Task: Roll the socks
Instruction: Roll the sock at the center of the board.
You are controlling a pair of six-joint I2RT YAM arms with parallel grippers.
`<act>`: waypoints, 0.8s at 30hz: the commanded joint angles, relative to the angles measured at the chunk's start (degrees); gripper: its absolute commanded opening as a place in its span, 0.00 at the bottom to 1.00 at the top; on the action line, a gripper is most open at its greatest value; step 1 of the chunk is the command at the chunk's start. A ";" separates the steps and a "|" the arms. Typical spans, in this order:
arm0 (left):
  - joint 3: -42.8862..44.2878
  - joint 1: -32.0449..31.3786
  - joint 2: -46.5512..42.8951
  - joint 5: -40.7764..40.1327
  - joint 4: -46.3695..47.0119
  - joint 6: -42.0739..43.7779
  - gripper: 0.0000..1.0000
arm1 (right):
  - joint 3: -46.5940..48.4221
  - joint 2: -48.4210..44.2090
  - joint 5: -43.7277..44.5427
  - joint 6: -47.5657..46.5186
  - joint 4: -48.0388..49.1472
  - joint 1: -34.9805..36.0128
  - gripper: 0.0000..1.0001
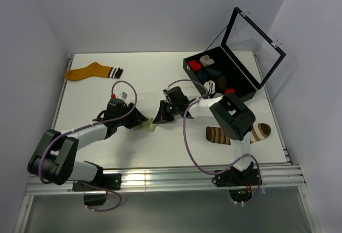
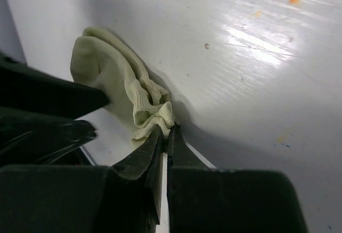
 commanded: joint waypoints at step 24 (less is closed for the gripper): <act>19.47 -38.93 10.05 -55.24 -17.85 15.96 0.41 | 10.28 -0.84 8.94 -3.50 -26.19 0.41 0.00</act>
